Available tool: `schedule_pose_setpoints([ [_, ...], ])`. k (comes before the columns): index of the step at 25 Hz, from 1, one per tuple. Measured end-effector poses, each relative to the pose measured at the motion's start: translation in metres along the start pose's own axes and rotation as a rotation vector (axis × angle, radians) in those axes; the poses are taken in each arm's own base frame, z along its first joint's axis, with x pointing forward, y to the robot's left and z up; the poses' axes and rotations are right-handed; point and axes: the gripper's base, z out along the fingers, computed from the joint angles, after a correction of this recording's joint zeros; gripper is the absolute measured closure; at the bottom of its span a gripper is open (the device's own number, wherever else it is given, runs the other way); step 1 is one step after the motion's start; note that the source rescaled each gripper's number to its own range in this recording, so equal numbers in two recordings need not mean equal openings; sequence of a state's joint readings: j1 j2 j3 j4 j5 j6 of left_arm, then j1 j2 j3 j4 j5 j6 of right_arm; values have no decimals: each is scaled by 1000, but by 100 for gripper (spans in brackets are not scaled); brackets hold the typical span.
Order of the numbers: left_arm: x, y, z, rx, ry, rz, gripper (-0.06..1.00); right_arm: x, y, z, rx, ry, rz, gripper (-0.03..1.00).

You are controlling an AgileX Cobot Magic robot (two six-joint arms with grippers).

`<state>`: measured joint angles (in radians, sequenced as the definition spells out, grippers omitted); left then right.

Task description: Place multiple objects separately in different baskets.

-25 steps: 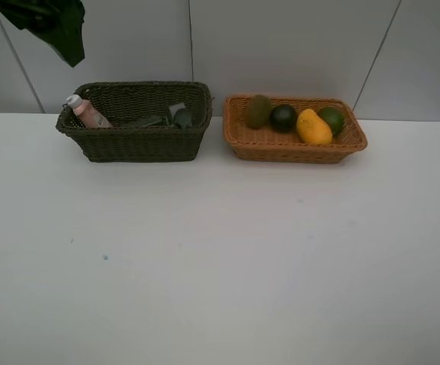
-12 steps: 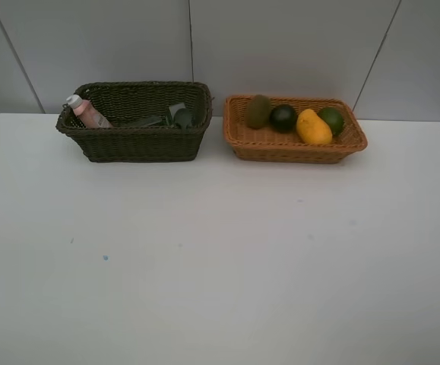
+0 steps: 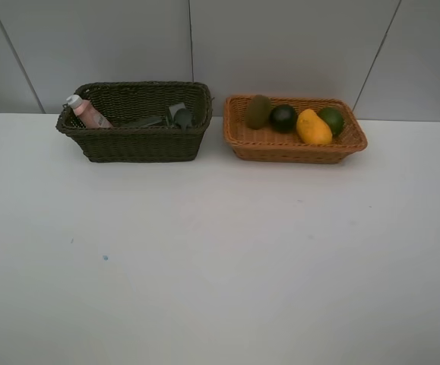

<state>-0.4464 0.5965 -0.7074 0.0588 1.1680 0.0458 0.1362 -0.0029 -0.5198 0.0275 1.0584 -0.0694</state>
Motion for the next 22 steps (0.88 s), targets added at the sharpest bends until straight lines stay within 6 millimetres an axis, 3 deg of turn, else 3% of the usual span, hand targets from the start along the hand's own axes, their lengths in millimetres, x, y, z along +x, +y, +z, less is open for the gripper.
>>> schedule_pose_setpoints([
  [8,33,-4,26,16,62,-12,-6,0,0,0,0,0,0,-3],
  [14,35,-5,20,7,-128,-69,-6,0,0,0,0,0,0,-3],
  [22,55,-10,9,-59,-267,-216,-6,0,0,0,0,0,0,-3],
])
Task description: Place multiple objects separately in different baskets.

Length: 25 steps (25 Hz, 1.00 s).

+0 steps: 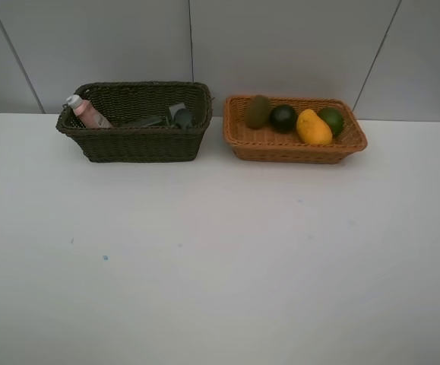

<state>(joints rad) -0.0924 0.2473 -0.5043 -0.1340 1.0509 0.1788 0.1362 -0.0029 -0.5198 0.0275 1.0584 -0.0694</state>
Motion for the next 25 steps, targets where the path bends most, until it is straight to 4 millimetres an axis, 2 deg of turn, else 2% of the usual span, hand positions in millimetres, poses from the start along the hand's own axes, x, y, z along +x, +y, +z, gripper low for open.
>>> schedule_pose_setpoints([
  [9,23,-10,-25,-122,-238,-36,-6,0,0,0,0,0,0,-3],
  [25,24,-10,-25,-123,-242,-35,-6,0,0,0,0,0,0,-3],
])
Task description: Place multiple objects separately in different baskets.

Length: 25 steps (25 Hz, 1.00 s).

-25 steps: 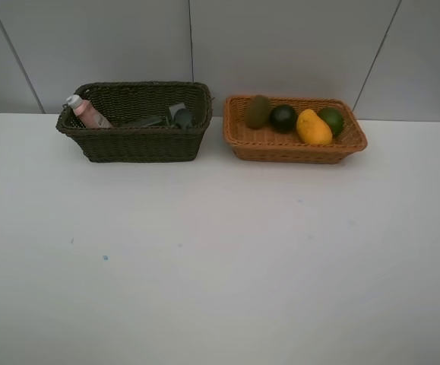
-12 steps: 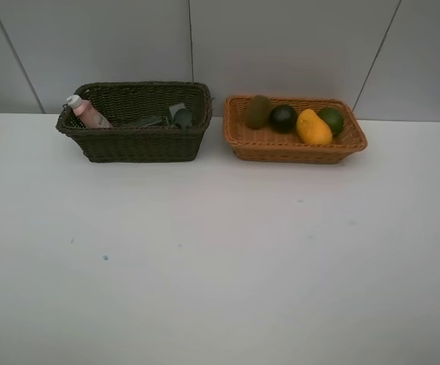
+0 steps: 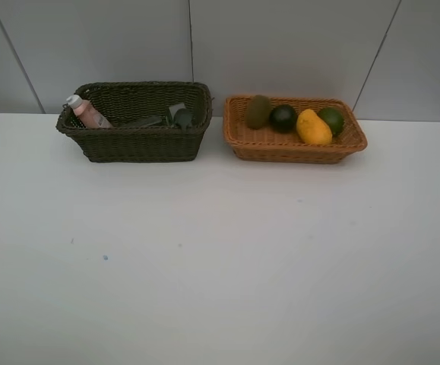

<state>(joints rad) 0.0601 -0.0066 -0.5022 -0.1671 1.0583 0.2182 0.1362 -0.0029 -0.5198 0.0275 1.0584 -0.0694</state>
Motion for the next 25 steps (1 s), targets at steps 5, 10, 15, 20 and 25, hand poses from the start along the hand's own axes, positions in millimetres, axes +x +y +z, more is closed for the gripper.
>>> schedule_pose_setpoints([
  [5,0,0,0,0,0,0,-6,0,0,0,0,0,0,-3],
  [10,0,0,0,0,0,0,-6,0,0,0,0,0,0,-3],
  [15,0,0,0,0,0,0,-6,0,0,0,0,0,0,-3],
  [20,0,0,0,0,0,0,-6,0,0,0,0,0,0,-3],
  [25,0,0,0,0,0,0,-6,0,0,0,0,0,0,-3],
])
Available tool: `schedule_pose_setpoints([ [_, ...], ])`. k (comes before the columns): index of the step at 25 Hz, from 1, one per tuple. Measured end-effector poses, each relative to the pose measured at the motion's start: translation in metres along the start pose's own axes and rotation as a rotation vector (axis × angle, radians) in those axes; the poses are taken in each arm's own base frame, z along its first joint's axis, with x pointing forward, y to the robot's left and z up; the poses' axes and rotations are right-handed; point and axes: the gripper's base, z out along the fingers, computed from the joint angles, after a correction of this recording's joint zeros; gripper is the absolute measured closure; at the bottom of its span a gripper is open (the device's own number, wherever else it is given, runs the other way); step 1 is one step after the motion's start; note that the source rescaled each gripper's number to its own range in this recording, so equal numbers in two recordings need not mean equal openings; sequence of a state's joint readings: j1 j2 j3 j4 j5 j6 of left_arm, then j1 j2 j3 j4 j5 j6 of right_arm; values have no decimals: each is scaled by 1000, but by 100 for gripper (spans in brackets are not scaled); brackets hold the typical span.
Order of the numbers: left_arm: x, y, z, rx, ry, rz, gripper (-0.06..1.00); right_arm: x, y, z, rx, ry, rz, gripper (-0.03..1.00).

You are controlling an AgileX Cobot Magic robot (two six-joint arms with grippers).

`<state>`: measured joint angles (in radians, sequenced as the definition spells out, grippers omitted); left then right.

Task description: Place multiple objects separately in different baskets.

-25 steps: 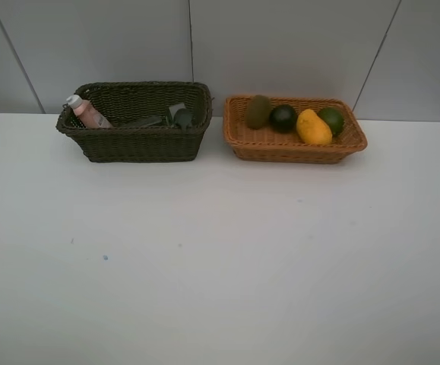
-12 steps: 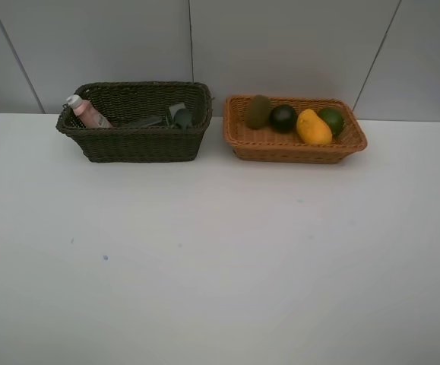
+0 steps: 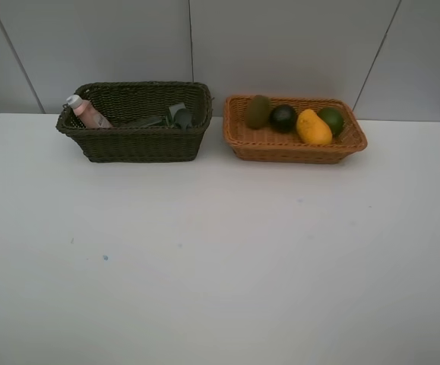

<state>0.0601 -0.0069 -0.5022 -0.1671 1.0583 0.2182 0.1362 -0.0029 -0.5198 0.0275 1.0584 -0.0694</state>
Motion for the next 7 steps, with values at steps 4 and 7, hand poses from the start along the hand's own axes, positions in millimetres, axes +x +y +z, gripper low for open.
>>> schedule_pose_setpoints([
  [4,0,0,0,0,0,0,-6,0,0,0,0,0,0,-3],
  [7,0,0,0,0,0,0,-6,0,0,0,0,0,0,-3],
])
